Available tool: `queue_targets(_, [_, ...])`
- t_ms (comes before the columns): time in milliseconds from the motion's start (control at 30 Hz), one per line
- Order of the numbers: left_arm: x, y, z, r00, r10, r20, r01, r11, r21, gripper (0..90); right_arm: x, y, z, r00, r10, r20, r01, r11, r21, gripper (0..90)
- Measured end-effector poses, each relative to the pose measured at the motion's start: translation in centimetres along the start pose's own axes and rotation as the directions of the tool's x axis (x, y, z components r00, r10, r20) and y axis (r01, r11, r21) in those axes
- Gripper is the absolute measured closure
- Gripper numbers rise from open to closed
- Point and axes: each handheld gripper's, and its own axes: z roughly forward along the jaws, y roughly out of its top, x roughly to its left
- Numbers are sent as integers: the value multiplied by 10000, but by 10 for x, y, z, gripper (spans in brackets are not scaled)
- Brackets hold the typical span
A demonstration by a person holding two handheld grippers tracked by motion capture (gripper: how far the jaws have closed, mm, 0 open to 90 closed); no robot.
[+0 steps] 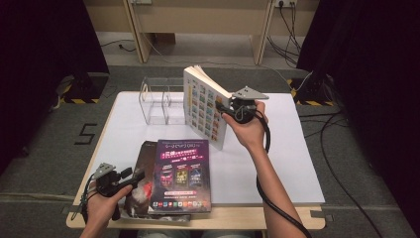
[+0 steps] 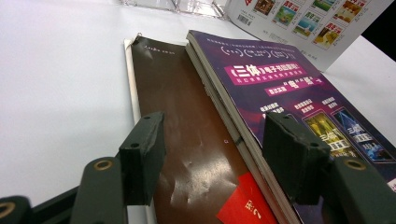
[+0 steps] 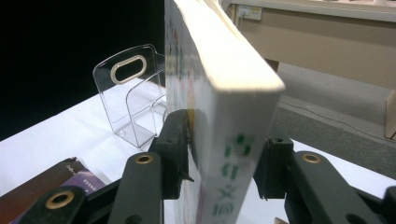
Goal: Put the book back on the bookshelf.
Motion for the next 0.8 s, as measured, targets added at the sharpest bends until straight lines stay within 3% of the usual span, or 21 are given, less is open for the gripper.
queue_targets(800, [0, 1, -1, 10000, -57, 45, 58, 10000, -58, 387, -1, 28, 28, 9991, 176, -387, -155, 9985, 533, 616])
